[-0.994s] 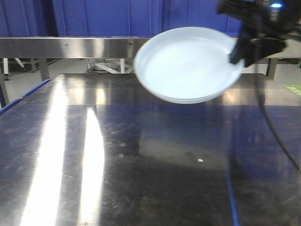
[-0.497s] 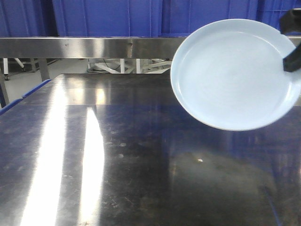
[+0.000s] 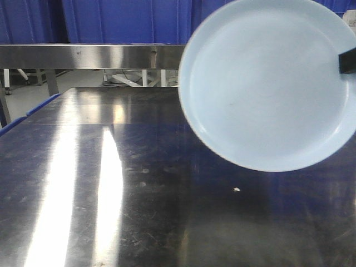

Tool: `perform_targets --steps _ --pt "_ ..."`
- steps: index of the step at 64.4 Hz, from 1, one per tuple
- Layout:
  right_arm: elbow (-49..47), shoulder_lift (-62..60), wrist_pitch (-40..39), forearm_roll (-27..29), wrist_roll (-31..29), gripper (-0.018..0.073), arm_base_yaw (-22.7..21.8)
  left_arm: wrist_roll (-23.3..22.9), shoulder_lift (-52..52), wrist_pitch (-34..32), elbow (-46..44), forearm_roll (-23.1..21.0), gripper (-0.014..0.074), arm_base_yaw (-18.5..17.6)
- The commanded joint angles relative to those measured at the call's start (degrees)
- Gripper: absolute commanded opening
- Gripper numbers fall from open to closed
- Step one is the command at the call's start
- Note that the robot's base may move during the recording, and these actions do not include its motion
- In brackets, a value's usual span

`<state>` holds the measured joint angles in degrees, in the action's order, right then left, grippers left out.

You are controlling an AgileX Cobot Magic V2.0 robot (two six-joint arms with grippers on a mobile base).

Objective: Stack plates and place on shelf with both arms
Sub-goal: 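Lift the plate stack with the right gripper up toward the robot, then hold the plate stack raised in the right gripper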

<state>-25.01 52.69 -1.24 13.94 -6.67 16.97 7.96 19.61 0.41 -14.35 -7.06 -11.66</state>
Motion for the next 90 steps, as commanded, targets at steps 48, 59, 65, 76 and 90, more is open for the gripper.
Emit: perform_targets --steps 48,59,65,76,90 --pt "9.17 -22.04 -13.82 -0.47 -0.13 0.0048 2.97 -0.11 0.42 -4.66 -1.67 -0.01 0.0080 0.09" --pt "9.64 -22.03 -14.01 -0.47 -0.13 0.0048 2.97 -0.11 0.42 -4.66 -1.67 -0.01 0.0080 0.09" --pt "9.64 -22.03 -14.08 -0.47 -0.13 0.0048 2.97 -0.11 0.42 -4.66 -1.67 -0.01 0.0080 0.09" --pt "9.64 -22.03 -14.08 -0.47 -0.13 0.0048 2.97 -0.11 0.42 -4.66 -1.67 -0.01 0.0080 0.09" --pt "9.64 -22.03 -14.02 -0.47 -0.13 0.0048 2.97 -0.11 0.42 -4.66 -1.67 -0.01 0.0080 0.09"
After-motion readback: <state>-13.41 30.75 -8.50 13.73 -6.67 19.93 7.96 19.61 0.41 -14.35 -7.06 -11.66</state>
